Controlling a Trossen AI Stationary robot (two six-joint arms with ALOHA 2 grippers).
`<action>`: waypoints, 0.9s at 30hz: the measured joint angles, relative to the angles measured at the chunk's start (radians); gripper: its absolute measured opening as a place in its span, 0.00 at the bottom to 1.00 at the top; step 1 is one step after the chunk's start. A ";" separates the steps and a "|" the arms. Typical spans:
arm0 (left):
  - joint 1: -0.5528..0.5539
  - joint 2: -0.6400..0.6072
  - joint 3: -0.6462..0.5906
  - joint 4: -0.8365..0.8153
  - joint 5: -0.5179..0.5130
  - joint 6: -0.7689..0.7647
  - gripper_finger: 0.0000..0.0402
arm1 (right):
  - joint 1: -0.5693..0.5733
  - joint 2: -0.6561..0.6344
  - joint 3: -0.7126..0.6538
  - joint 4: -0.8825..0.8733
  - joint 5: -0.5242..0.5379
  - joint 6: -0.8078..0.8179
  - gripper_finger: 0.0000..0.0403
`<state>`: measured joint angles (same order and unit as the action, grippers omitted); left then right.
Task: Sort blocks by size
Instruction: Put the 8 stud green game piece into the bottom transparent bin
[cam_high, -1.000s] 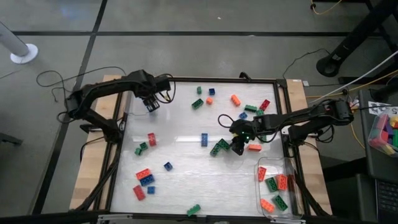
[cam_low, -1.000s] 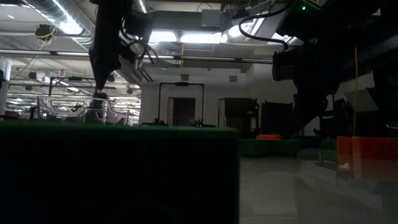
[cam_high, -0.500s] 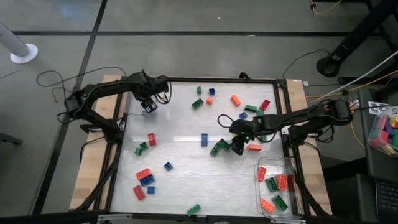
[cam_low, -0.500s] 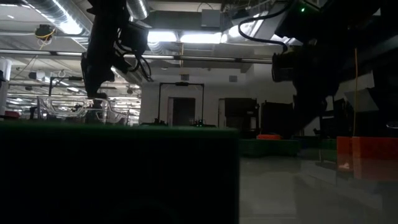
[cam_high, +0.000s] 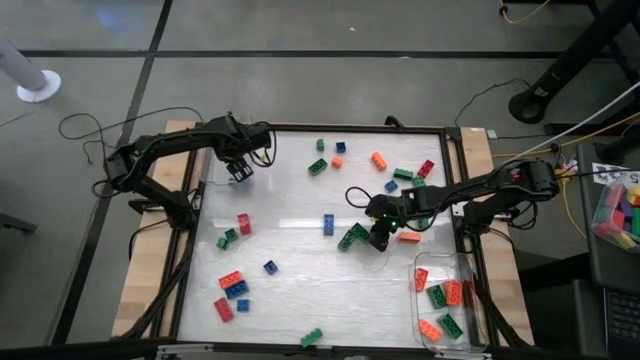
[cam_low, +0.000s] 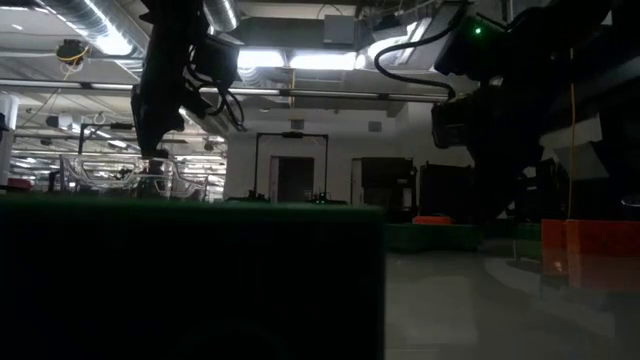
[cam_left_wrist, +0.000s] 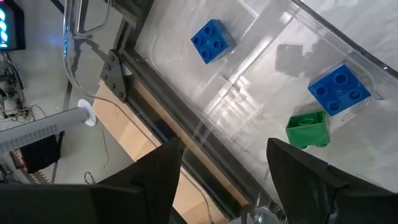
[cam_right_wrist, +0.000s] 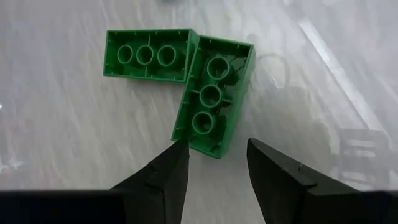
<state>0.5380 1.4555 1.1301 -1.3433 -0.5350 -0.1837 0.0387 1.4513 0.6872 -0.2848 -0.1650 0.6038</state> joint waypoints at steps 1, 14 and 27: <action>0.000 0.000 0.000 0.001 0.000 -0.001 0.56 | 0.000 0.000 0.000 0.001 0.012 -0.002 0.40; 0.000 0.000 0.000 0.002 0.000 -0.004 0.56 | 0.000 0.000 0.000 0.006 0.095 -0.002 0.40; 0.000 0.000 0.000 0.003 0.000 -0.004 0.56 | 0.001 0.029 0.000 0.004 0.094 -0.002 0.40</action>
<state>0.5377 1.4555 1.1301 -1.3406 -0.5346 -0.1875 0.0398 1.4802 0.6872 -0.2811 -0.0708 0.6014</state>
